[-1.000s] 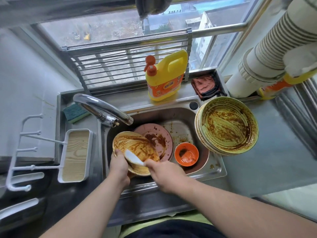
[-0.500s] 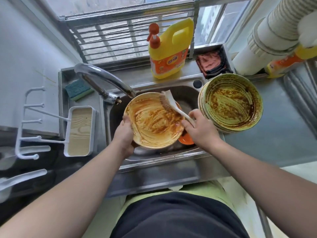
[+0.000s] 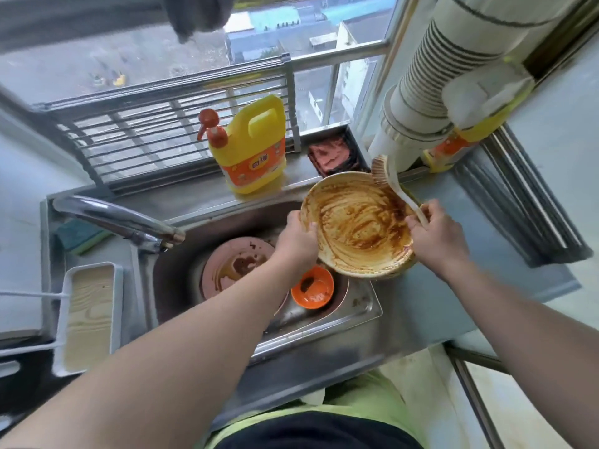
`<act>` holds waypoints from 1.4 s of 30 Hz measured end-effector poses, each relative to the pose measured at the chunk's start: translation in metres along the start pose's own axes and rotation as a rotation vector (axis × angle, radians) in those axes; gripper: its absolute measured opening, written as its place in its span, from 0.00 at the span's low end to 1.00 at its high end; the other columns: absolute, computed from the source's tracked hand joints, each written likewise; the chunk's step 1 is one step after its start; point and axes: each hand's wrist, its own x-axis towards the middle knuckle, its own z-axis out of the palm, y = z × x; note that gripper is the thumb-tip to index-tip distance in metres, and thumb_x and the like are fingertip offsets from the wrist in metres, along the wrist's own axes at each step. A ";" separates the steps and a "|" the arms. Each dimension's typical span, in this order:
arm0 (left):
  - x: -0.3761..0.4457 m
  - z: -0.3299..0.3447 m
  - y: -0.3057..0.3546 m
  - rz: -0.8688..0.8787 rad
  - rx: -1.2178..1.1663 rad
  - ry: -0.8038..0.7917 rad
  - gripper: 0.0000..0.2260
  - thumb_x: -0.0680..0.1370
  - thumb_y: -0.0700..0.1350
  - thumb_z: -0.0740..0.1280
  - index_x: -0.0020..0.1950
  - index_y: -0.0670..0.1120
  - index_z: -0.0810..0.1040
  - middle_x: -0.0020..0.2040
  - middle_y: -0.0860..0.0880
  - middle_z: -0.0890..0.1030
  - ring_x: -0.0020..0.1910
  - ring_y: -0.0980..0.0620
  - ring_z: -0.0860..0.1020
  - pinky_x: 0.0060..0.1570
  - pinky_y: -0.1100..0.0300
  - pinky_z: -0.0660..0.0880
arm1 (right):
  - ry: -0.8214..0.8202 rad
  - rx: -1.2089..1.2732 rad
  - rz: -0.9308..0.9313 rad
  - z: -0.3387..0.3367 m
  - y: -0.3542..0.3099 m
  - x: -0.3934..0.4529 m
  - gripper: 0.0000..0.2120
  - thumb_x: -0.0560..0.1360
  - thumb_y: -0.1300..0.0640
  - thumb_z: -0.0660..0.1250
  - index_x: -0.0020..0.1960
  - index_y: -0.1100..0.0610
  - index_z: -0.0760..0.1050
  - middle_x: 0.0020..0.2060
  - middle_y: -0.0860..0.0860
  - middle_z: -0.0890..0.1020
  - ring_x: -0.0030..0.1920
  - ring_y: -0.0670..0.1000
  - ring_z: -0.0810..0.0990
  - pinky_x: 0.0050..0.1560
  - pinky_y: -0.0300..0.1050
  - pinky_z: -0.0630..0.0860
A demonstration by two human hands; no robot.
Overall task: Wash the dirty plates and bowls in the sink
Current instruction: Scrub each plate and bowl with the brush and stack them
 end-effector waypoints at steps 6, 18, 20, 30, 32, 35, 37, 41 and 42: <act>0.007 0.007 0.003 0.118 0.102 -0.105 0.16 0.84 0.55 0.64 0.72 0.57 0.76 0.61 0.55 0.83 0.58 0.51 0.82 0.61 0.44 0.81 | -0.006 -0.081 0.031 -0.005 0.032 0.011 0.11 0.85 0.46 0.63 0.53 0.53 0.70 0.45 0.55 0.79 0.46 0.62 0.74 0.45 0.53 0.66; 0.007 -0.096 -0.143 -0.306 0.208 0.221 0.17 0.82 0.46 0.67 0.71 0.49 0.79 0.65 0.47 0.82 0.60 0.46 0.80 0.63 0.52 0.78 | -0.197 -0.029 -0.545 0.057 -0.075 -0.050 0.12 0.82 0.45 0.67 0.58 0.52 0.81 0.45 0.53 0.79 0.47 0.54 0.76 0.46 0.49 0.70; 0.002 -0.106 -0.168 -0.404 0.168 0.219 0.20 0.81 0.46 0.69 0.72 0.48 0.78 0.64 0.46 0.82 0.61 0.44 0.80 0.64 0.51 0.78 | -0.368 -0.140 -0.514 0.093 -0.088 -0.052 0.12 0.83 0.44 0.66 0.61 0.48 0.81 0.48 0.53 0.75 0.53 0.58 0.77 0.53 0.52 0.75; 0.004 -0.103 -0.228 -0.602 -0.251 0.202 0.12 0.85 0.44 0.66 0.69 0.51 0.75 0.58 0.48 0.84 0.57 0.46 0.84 0.59 0.48 0.82 | -0.674 -0.453 -0.370 0.212 -0.115 -0.049 0.16 0.88 0.50 0.59 0.69 0.55 0.76 0.60 0.57 0.78 0.59 0.57 0.76 0.63 0.53 0.76; 0.006 -0.103 -0.230 -0.607 -0.276 0.242 0.07 0.86 0.44 0.65 0.63 0.52 0.76 0.56 0.49 0.85 0.56 0.47 0.84 0.59 0.48 0.83 | -0.707 -0.407 -0.299 0.225 -0.107 -0.047 0.15 0.87 0.50 0.60 0.70 0.55 0.76 0.59 0.55 0.78 0.57 0.55 0.77 0.56 0.51 0.78; 0.010 -0.101 -0.228 -0.609 -0.278 0.294 0.04 0.86 0.44 0.64 0.58 0.53 0.74 0.53 0.50 0.84 0.54 0.47 0.84 0.58 0.48 0.83 | -0.741 -0.233 -0.152 0.240 -0.098 -0.046 0.12 0.86 0.52 0.64 0.67 0.53 0.78 0.53 0.52 0.81 0.49 0.50 0.80 0.45 0.44 0.78; 0.013 -0.100 -0.230 -0.607 -0.269 0.326 0.04 0.86 0.44 0.64 0.57 0.53 0.74 0.54 0.49 0.84 0.53 0.48 0.84 0.57 0.49 0.83 | -0.707 -0.184 -0.110 0.247 -0.094 -0.044 0.11 0.86 0.52 0.64 0.66 0.52 0.78 0.54 0.52 0.80 0.49 0.50 0.81 0.45 0.44 0.79; 0.017 -0.098 -0.235 -0.597 -0.247 0.392 0.06 0.86 0.44 0.64 0.59 0.52 0.79 0.52 0.49 0.85 0.52 0.47 0.84 0.55 0.49 0.84 | -0.597 -0.158 -0.097 0.254 -0.089 -0.040 0.11 0.86 0.51 0.64 0.66 0.50 0.77 0.54 0.51 0.80 0.47 0.49 0.80 0.41 0.42 0.76; 0.018 -0.097 -0.235 -0.602 -0.258 0.402 0.05 0.86 0.44 0.64 0.58 0.52 0.79 0.52 0.50 0.85 0.51 0.47 0.85 0.54 0.49 0.84 | -0.648 -0.127 -0.086 0.255 -0.089 -0.040 0.10 0.86 0.51 0.64 0.66 0.50 0.77 0.52 0.50 0.81 0.47 0.48 0.81 0.42 0.42 0.77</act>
